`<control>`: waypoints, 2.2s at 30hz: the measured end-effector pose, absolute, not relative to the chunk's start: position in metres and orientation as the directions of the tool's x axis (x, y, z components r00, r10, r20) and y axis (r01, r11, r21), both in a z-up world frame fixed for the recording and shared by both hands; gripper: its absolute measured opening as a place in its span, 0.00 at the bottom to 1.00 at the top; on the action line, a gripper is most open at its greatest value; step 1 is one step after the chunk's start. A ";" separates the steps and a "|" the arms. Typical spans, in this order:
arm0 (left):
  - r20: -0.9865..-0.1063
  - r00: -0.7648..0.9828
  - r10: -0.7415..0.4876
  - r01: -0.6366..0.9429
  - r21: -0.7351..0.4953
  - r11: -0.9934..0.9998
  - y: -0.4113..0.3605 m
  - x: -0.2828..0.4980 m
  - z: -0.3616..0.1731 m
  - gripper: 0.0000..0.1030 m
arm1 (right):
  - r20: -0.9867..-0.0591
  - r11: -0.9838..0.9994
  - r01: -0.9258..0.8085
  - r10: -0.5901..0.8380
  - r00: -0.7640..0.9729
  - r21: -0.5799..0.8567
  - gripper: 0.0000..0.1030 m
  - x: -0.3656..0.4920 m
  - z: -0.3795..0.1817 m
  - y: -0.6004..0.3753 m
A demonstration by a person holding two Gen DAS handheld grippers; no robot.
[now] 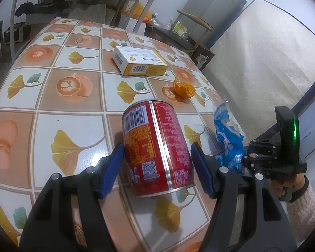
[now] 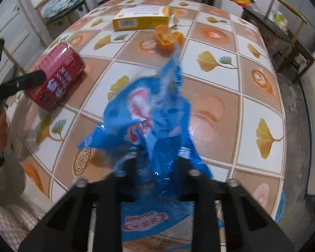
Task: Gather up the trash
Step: 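Lift the blue wrapper with the right tool while the left tool holds the red can, then lift the red can off the table with the left tool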
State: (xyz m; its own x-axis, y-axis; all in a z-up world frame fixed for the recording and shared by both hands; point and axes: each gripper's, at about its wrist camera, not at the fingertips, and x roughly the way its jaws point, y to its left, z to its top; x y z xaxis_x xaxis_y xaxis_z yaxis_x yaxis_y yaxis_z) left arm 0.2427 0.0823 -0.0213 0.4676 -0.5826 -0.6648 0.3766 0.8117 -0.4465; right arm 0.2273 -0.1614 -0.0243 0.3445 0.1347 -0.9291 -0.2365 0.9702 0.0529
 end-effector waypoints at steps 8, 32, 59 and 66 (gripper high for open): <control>-0.675 0.493 -0.548 0.376 -0.402 0.835 0.078 0.236 -0.018 0.60 | -0.845 0.959 -0.064 0.273 0.460 0.275 0.06 0.216 -0.020 -0.193; -0.780 0.405 -0.477 0.455 -0.280 0.845 0.052 0.240 -0.009 0.65 | -0.732 0.905 -0.020 0.357 0.581 0.425 0.06 0.191 -0.017 -0.211; -0.843 0.248 -0.477 0.479 -0.321 0.817 0.019 0.259 -0.007 0.62 | -0.653 0.843 -0.034 0.441 0.616 0.537 0.06 0.190 -0.035 -0.229; -0.831 0.271 -0.485 0.505 -0.306 0.807 0.003 0.253 0.001 0.60 | -0.620 0.825 -0.040 0.455 0.640 0.564 0.06 0.184 -0.030 -0.238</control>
